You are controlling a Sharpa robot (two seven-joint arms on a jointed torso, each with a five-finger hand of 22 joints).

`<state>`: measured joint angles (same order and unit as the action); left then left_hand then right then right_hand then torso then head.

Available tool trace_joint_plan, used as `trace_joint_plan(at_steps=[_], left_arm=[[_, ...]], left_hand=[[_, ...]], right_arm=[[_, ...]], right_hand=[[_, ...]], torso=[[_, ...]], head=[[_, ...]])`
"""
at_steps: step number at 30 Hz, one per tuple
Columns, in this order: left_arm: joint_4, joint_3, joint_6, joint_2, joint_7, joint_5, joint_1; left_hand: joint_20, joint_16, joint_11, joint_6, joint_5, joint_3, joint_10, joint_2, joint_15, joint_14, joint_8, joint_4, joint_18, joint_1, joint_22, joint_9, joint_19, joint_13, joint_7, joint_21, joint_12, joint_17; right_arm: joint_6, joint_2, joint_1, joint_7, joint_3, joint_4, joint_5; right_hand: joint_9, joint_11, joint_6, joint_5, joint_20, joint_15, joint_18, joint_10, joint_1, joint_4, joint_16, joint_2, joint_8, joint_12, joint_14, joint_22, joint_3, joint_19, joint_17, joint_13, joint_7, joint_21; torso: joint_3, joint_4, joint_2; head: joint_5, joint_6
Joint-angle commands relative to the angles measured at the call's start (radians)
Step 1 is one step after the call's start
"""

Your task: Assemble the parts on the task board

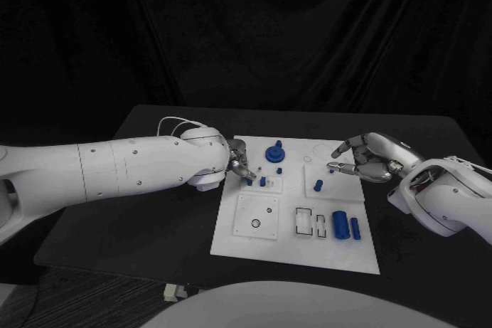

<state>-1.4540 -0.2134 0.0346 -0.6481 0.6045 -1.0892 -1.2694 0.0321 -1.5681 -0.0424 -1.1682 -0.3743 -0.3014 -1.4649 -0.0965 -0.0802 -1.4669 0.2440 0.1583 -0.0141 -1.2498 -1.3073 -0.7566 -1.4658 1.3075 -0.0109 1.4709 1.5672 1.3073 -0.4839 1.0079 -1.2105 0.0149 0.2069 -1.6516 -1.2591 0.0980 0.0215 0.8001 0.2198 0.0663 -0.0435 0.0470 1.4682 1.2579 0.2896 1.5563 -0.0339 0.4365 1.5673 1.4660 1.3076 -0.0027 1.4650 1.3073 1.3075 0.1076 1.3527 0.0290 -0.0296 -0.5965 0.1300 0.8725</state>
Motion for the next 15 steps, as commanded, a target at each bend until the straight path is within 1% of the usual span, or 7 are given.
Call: trace_joint_plan(at_steps=[1,5,15], left_arm=[[0.002,0.001,0.001,0.004,-0.02,0.0,-0.001],[0.004,0.001,-0.006,0.005,-0.021,0.0,-0.001],[0.008,0.0,-0.025,0.005,-0.02,0.0,0.0]], left_hand=[[-0.003,-0.003,-0.008,0.004,-0.003,-0.058,-0.106,0.011,-0.007,-0.104,0.006,-0.052,-0.017,0.003,-0.222,-0.001,-0.011,0.263,0.0,-0.007,0.004,0.263],[-0.004,-0.003,-0.008,0.006,-0.002,-0.059,-0.106,0.012,-0.007,-0.104,0.005,-0.051,-0.018,0.005,-0.221,-0.001,-0.01,0.263,0.0,-0.008,0.004,0.263],[-0.004,-0.003,-0.007,0.008,0.002,-0.059,-0.106,0.011,-0.007,-0.104,0.006,-0.051,-0.018,0.006,-0.221,-0.002,-0.009,0.263,0.0,-0.009,0.004,0.263]], right_arm=[[0.001,0.001,0.003,-0.015,-0.001,-0.002,-0.002],[0.001,0.002,0.004,-0.015,-0.001,-0.002,-0.002],[0.0,0.002,0.006,-0.014,-0.001,-0.003,-0.002]], right_hand=[[-0.001,0.005,0.005,0.007,0.003,0.004,0.008,0.102,0.01,-0.004,-0.006,-0.003,-0.005,0.003,0.096,0.189,-0.001,-0.003,0.231,0.263,0.001,-0.006],[-0.001,0.005,0.005,0.007,0.003,0.004,0.008,0.102,0.01,-0.004,-0.006,-0.003,-0.005,0.003,0.096,0.189,-0.001,-0.003,0.231,0.263,0.001,-0.006],[-0.001,0.005,0.005,0.007,0.003,0.004,0.008,0.102,0.01,-0.004,-0.006,-0.003,-0.005,0.003,0.096,0.189,-0.001,-0.003,0.231,0.263,0.001,-0.006]], torso=[[0.0,0.0003,0.0],[-0.0004,0.0005,0.0],[0.0,0.0,-0.001]], head=[[0.002,0.0],[0.001,0.0],[0.002,0.0]])
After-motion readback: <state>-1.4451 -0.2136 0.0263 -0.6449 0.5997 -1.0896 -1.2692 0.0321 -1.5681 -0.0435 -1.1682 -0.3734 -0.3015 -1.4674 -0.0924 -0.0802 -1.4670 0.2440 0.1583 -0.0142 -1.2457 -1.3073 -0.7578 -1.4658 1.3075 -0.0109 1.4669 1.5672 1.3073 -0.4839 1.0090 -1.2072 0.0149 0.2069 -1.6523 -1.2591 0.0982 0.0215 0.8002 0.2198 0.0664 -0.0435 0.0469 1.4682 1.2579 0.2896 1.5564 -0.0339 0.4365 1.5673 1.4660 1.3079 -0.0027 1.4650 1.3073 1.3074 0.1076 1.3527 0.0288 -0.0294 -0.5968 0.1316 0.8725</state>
